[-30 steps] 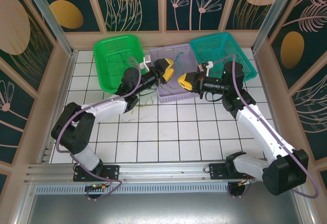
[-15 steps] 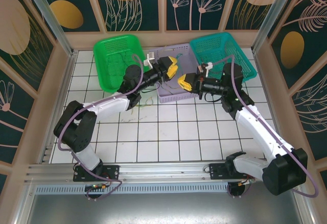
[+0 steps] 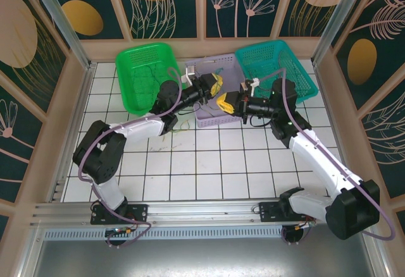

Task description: Untangle the cables

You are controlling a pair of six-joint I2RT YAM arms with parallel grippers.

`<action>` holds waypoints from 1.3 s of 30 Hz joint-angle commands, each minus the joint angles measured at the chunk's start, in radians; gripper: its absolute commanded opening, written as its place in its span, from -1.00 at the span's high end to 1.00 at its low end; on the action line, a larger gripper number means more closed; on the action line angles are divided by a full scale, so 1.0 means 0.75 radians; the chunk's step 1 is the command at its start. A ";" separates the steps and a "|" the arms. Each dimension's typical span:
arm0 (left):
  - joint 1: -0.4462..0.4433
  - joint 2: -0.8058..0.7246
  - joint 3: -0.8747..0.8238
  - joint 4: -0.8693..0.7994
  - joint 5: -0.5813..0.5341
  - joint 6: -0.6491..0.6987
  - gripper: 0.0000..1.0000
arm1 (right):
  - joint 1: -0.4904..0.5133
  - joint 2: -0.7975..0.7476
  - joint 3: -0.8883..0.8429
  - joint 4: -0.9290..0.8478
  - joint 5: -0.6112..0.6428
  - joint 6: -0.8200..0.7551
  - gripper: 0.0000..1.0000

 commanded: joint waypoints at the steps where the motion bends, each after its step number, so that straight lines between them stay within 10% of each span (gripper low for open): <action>1: -0.002 -0.008 0.046 0.000 0.012 0.080 1.00 | 0.007 -0.007 0.000 0.068 0.015 0.010 1.00; 7: 0.010 -0.137 0.154 -0.825 -0.180 0.848 1.00 | -0.015 -0.044 0.081 -0.166 -0.037 -0.136 1.00; 14: 0.001 -0.215 0.146 -1.157 -0.529 1.581 1.00 | -0.083 -0.173 0.044 -0.498 -0.096 -0.281 1.00; 28: -0.017 -0.380 -0.166 -0.874 -1.314 2.691 1.00 | -0.109 -0.233 0.010 -1.407 0.073 -0.917 1.00; 36: -0.033 -0.479 -0.241 -0.833 -1.213 2.890 1.00 | -0.110 -0.170 0.024 -1.402 0.353 -1.137 1.00; 39: -0.071 -0.522 -0.242 -0.877 -1.135 2.950 1.00 | -0.110 -0.183 0.086 -1.262 0.360 -1.174 0.55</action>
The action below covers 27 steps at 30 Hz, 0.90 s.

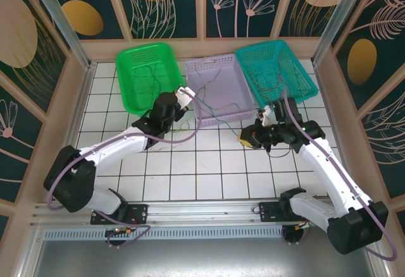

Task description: Untangle the cables

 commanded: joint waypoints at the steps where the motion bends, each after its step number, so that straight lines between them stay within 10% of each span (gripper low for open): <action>1: -0.026 -0.087 -0.001 0.042 0.036 0.132 1.00 | -0.009 -0.014 0.089 0.081 0.070 -0.113 0.44; 18: -0.049 -0.165 0.028 -0.103 0.144 0.072 1.00 | -0.022 0.069 0.330 0.255 0.207 -0.283 -0.28; 27: -0.049 -0.176 0.069 -0.159 0.267 -0.024 1.00 | 0.332 0.289 0.312 0.560 0.475 -0.699 -0.39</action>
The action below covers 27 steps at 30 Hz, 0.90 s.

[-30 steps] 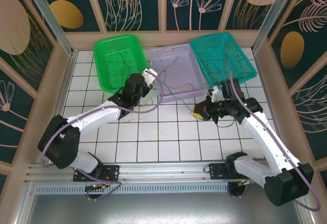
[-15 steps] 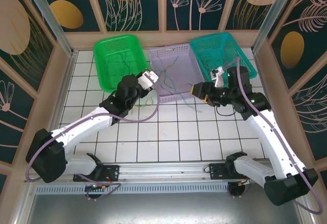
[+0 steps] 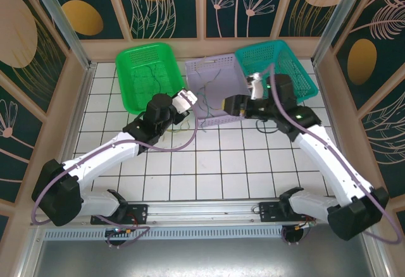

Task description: Untangle the cables

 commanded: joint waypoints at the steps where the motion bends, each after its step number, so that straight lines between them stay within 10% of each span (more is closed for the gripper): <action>1: -0.004 -0.023 0.062 -0.035 0.073 -0.072 1.00 | 0.145 0.128 0.030 0.133 0.252 -0.292 -0.39; 11: -0.002 -0.052 0.076 -0.098 0.122 -0.111 1.00 | 0.268 0.331 0.028 0.350 0.790 -0.436 -0.23; 22: -0.003 -0.049 0.074 -0.092 0.135 -0.153 1.00 | 0.304 0.362 0.015 0.416 0.716 -0.435 0.93; 27: -0.003 -0.048 0.085 -0.050 0.063 -0.235 1.00 | 0.309 0.306 -0.039 0.429 0.761 -0.449 1.00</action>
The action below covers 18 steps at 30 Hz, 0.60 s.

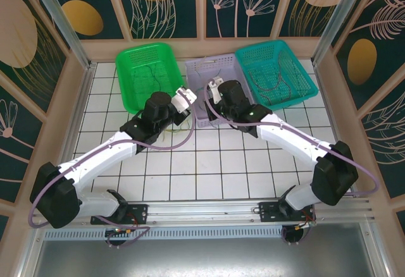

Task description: Untangle the cables

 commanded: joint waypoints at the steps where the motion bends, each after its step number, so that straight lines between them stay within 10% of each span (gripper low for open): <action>1: -0.004 -0.009 0.076 0.038 -0.091 -0.152 0.84 | 0.001 -0.082 -0.047 0.058 0.057 -0.009 1.00; 5: 0.000 0.069 0.332 -0.130 -0.268 -0.691 -0.10 | 0.004 -0.121 -0.092 0.065 0.141 0.026 1.00; 13: 0.018 0.174 0.608 -0.466 0.083 -2.106 -0.42 | 0.024 -0.143 -0.155 0.129 0.332 0.150 1.00; 18: 0.020 0.157 0.600 -0.456 0.163 -2.486 -0.47 | 0.059 -0.137 -0.167 0.126 0.404 0.227 1.00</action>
